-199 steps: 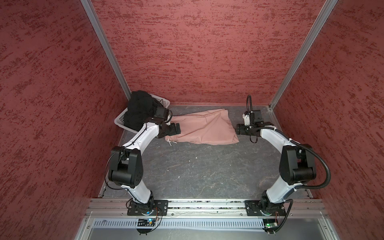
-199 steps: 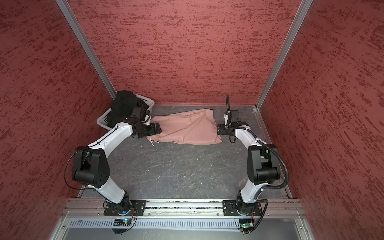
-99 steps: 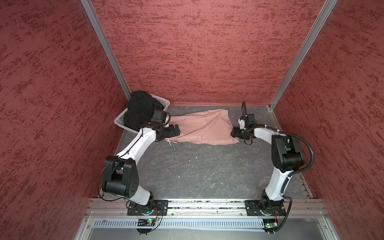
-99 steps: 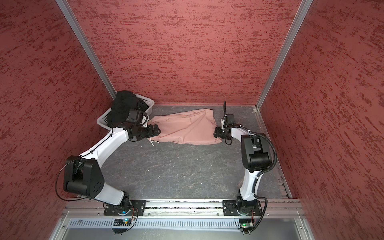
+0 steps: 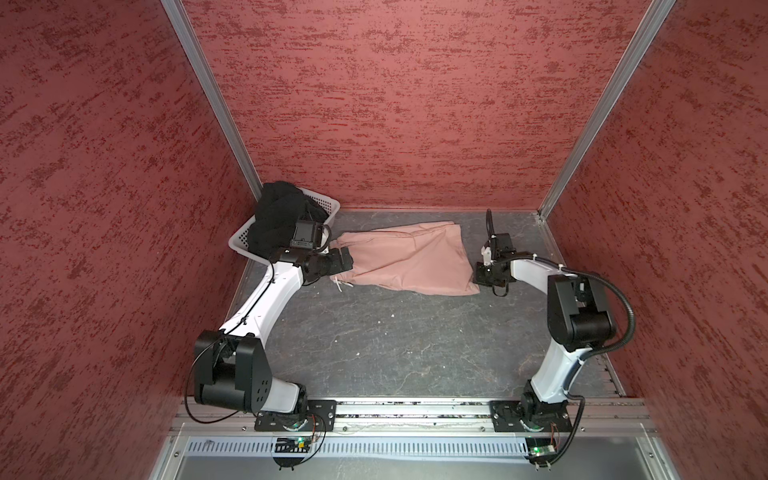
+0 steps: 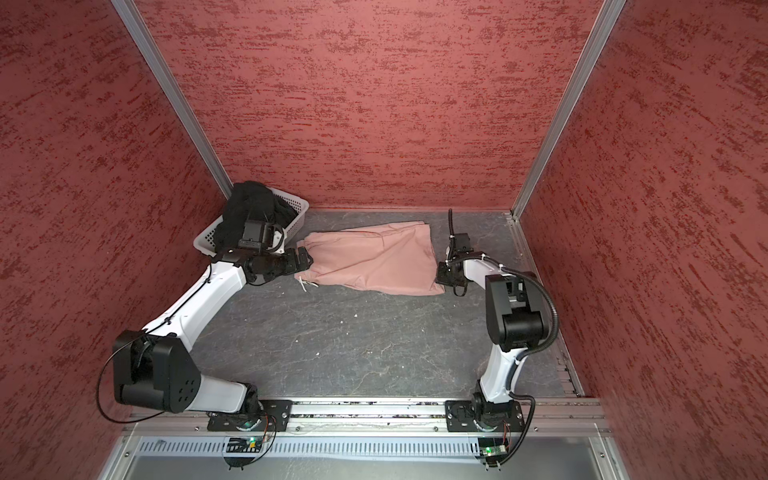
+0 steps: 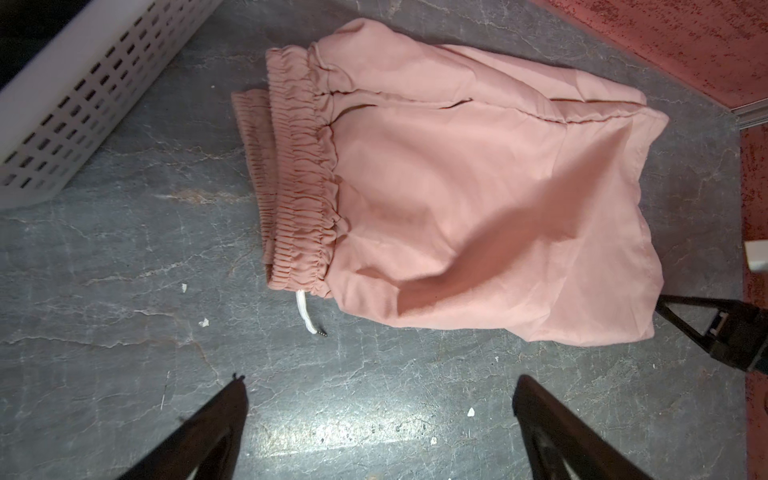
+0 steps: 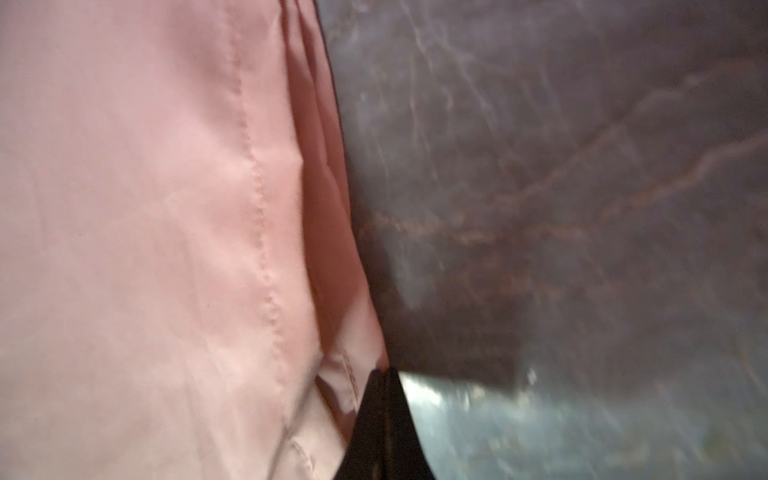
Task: Fold and stack the shorts
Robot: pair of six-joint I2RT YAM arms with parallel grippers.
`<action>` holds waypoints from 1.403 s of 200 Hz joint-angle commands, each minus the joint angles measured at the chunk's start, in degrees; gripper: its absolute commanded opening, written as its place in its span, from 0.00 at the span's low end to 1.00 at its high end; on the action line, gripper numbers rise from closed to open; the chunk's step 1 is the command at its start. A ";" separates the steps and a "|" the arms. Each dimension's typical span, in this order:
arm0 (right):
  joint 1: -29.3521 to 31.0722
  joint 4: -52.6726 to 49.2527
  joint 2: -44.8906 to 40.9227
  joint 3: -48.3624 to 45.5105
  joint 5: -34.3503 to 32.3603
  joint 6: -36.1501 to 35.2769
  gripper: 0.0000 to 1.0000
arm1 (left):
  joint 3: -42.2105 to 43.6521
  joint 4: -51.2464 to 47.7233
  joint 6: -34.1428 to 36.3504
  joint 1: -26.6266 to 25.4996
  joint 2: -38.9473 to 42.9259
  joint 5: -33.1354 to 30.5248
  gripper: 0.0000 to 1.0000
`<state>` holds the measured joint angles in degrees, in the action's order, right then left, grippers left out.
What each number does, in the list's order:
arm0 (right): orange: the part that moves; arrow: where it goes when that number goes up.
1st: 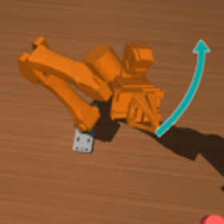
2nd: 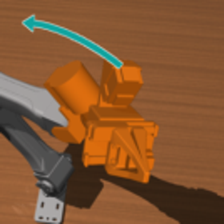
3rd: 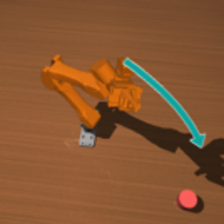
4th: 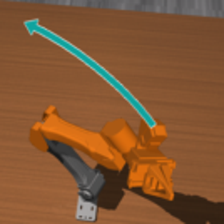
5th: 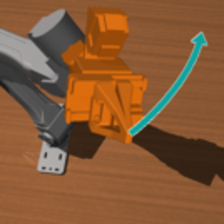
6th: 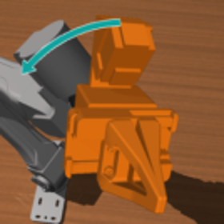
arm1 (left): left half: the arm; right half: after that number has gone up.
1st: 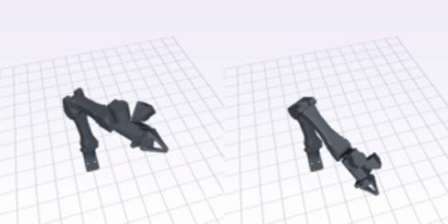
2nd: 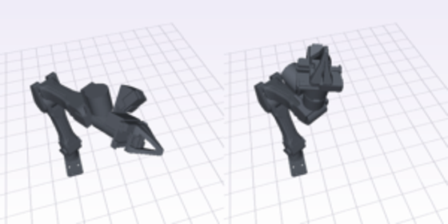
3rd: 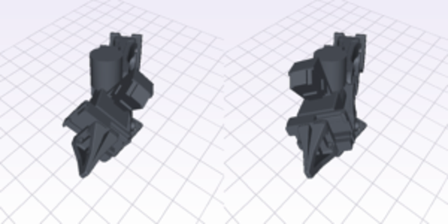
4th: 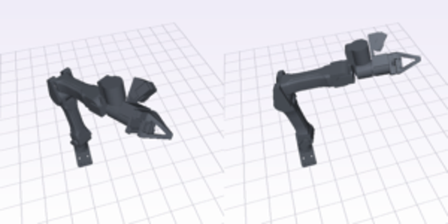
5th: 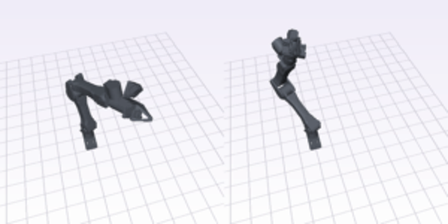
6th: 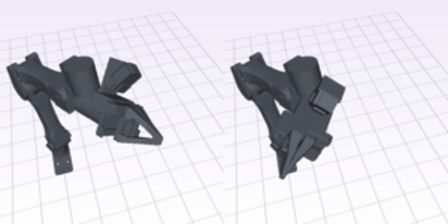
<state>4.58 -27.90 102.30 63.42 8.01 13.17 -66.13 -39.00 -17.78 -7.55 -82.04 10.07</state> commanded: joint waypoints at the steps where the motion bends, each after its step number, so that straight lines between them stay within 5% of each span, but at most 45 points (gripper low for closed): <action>1: -1.16 -7.22 -8.01 -3.08 -5.05 2.42 0.00 | 1.43 0.25 -0.65 0.19 0.93 0.25 0.99; 55: -3.71 -11.19 -21.59 -9.46 -7.00 4.02 0.00 | -0.84 5.19 1.10 -0.26 -4.88 3.85 0.99; 67: -3.71 -8.31 -22.72 -10.45 -4.27 3.71 0.35 | -2.95 5.43 1.81 -0.19 -7.11 3.13 0.99; 81: -3.70 -2.68 -23.08 -11.94 0.98 4.42 0.52 | -4.70 5.69 2.37 0.24 -9.07 2.47 0.99; 104: -2.62 6.63 -19.99 -13.78 9.19 6.16 0.66 | -4.55 6.50 2.48 1.67 -9.65 1.99 0.99; 133: 1.83 6.84 -10.25 -9.15 6.87 3.95 0.73 | -1.84 7.25 2.58 3.44 -8.25 2.29 0.99; 171: 1.95 6.55 -4.29 -4.21 2.22 2.72 0.73 | 1.68 7.70 2.49 4.24 -6.76 2.62 0.99; 228: 2.29 10.66 1.45 -3.25 4.91 4.52 0.69 | 6.01 9.91 1.97 5.51 -5.14 2.37 0.99; 263: 2.91 11.73 3.67 -2.89 4.40 6.20 0.49 | 6.16 10.08 2.04 5.79 -4.91 2.48 0.99; 280: 2.93 9.49 4.27 -2.73 1.64 7.08 0.29 | 6.20 9.91 2.14 5.97 -4.88 2.48 0.99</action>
<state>7.09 -17.30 104.73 60.27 12.53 18.15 -60.16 -30.37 -16.03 -1.91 -88.16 12.10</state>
